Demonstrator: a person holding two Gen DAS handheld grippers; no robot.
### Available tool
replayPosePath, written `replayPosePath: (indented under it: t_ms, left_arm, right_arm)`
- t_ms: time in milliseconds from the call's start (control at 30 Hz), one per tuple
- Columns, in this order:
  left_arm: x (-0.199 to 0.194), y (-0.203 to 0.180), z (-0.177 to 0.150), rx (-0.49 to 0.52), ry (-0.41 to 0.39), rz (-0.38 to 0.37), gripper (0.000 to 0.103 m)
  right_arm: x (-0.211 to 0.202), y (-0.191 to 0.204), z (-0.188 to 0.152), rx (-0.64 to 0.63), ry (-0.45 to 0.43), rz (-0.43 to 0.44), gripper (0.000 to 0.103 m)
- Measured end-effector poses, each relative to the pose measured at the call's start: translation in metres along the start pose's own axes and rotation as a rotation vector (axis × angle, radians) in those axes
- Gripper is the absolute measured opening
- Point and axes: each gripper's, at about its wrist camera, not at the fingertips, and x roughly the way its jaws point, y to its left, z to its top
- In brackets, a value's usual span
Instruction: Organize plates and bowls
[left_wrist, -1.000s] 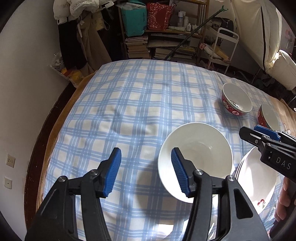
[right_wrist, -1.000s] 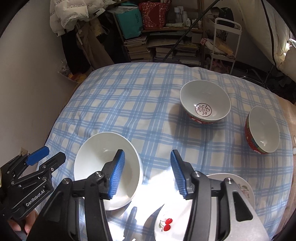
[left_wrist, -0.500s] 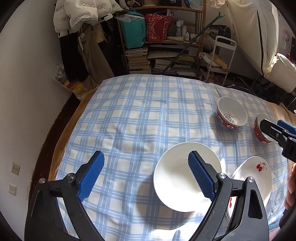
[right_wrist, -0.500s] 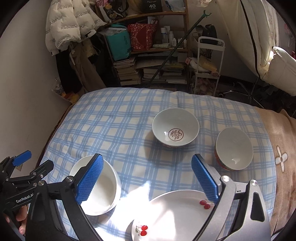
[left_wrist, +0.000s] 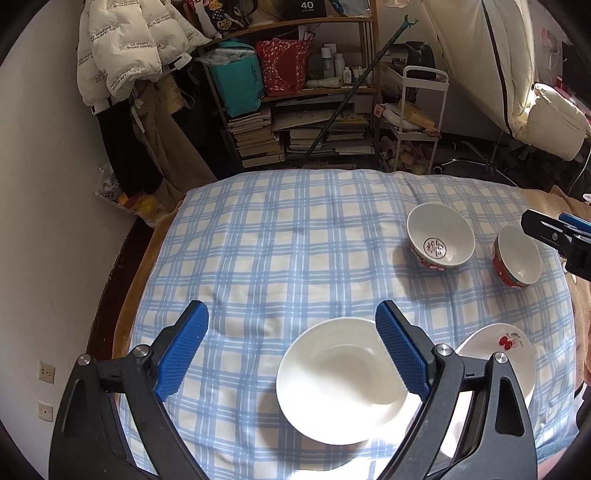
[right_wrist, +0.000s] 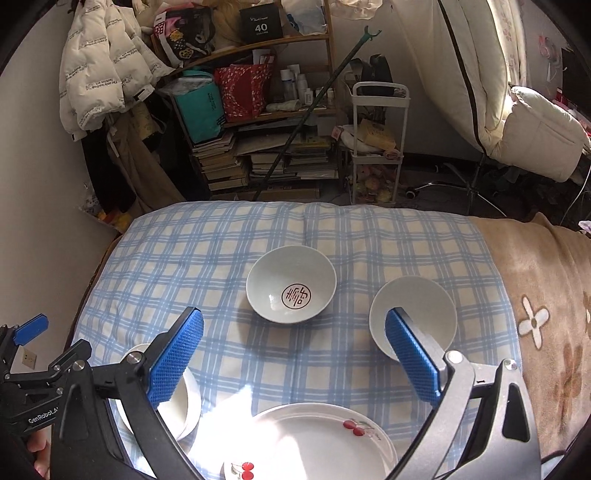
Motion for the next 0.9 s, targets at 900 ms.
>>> replayPosePath:
  t_ms: [900]
  left_arm:
    - [0.120, -0.083, 0.083, 0.006, 0.070, -0.101, 0.091]
  right_arm:
    - [0.128, -0.070, 0.031, 0.115, 0.189, 0.107, 0.066]
